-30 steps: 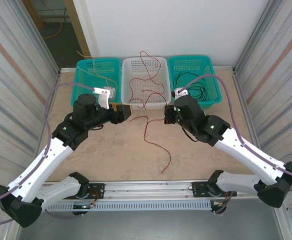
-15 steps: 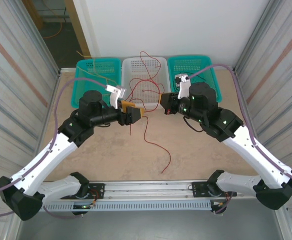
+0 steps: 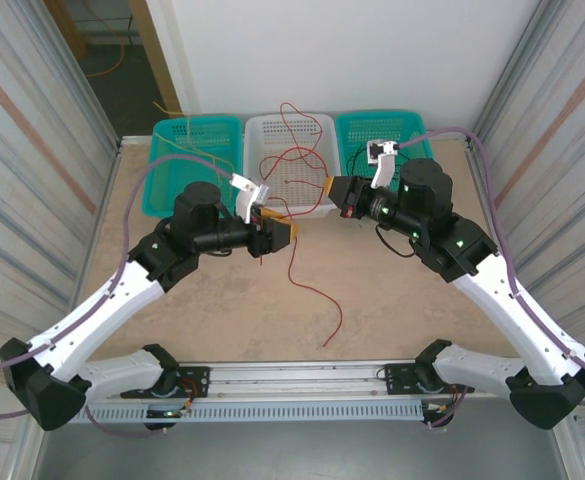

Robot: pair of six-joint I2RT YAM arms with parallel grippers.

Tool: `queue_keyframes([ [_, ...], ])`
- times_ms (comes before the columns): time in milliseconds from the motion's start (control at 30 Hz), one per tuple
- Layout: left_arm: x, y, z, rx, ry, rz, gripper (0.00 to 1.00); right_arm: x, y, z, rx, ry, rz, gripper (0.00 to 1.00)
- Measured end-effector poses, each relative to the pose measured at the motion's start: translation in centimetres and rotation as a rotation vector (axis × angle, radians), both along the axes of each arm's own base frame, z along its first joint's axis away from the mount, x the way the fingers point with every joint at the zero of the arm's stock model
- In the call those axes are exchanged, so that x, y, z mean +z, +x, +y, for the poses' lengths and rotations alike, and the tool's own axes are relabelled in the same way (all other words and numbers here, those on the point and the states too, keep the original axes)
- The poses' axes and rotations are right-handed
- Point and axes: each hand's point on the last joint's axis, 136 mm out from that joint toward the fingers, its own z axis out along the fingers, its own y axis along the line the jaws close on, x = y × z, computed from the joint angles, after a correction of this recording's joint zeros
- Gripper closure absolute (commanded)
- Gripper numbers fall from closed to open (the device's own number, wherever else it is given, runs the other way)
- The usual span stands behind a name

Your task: Untangle the cables

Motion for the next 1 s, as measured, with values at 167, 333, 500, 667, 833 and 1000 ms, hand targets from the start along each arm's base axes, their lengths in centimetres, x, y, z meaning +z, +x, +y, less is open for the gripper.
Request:
queue_keyframes([
  [167, -0.6, -0.1, -0.5, -0.012, 0.011, 0.012, 0.74, 0.6, 0.3, -0.1, 0.005, 0.048, 0.01, 1.0],
  [333, -0.5, -0.1, -0.5, -0.014, 0.014, 0.002, 0.93, 1.2, 0.4, -0.2, 0.009, 0.084, 0.011, 1.0],
  [500, -0.4, -0.1, -0.4, -0.01, 0.014, -0.007, 1.0, 1.6, 0.3, 0.0, 0.019, 0.1, 0.006, 1.0],
  [667, 0.2, -0.2, 0.0, -0.001, 0.007, -0.023, 1.0, 1.5, 0.3, 0.0, 0.018, 0.106, 0.012, 1.0],
  [833, 0.6, -0.7, 0.5, 0.005, -0.005, -0.043, 1.0, 1.5, 0.3, 0.0, 0.016, 0.113, 0.019, 1.0],
  [1000, 1.2, -0.9, 0.8, 0.005, -0.011, -0.067, 1.0, 1.2, 0.1, -0.1, 0.016, 0.111, 0.022, 1.0],
])
